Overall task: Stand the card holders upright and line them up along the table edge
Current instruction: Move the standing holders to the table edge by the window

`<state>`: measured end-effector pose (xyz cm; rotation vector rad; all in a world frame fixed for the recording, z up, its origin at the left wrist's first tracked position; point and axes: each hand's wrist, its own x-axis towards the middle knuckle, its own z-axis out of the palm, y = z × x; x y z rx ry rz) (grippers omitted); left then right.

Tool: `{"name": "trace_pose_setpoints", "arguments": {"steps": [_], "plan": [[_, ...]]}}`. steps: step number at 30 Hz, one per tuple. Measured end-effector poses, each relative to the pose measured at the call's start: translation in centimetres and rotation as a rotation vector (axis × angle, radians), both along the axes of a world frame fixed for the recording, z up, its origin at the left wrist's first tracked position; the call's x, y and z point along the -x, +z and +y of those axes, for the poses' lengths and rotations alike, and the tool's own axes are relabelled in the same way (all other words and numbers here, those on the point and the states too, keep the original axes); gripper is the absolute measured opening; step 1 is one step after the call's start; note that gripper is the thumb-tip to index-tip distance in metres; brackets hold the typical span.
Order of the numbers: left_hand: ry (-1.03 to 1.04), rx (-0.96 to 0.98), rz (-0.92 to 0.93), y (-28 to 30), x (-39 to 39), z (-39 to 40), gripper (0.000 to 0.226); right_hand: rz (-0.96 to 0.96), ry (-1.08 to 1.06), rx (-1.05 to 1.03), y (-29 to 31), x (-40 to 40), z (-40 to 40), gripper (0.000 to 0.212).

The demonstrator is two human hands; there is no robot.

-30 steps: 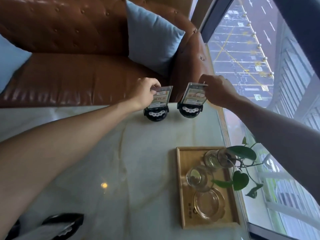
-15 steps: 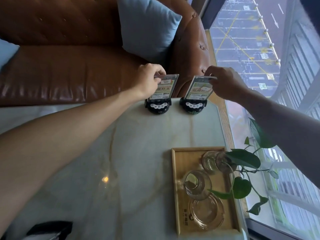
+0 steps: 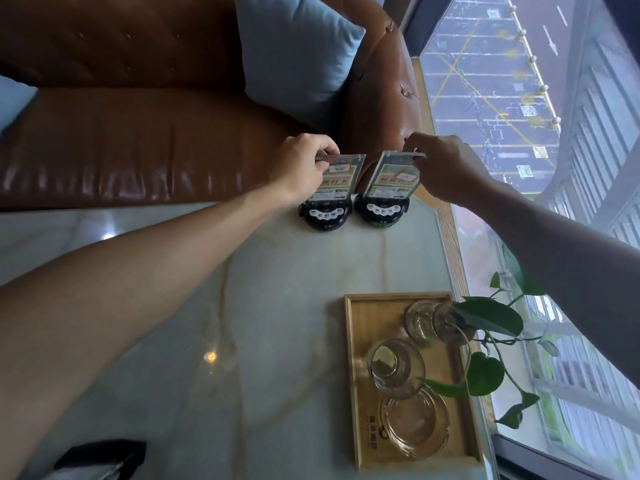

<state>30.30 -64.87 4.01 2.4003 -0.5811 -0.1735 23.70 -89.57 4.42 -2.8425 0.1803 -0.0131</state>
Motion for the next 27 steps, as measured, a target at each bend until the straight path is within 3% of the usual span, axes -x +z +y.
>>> {"name": "trace_pose_setpoints", "arguments": {"steps": [27], "plan": [[0.018,0.076,-0.036,-1.5,0.0,0.0,0.021,-0.054,0.095,0.006,-0.9,-0.3,-0.6,0.029]]}}
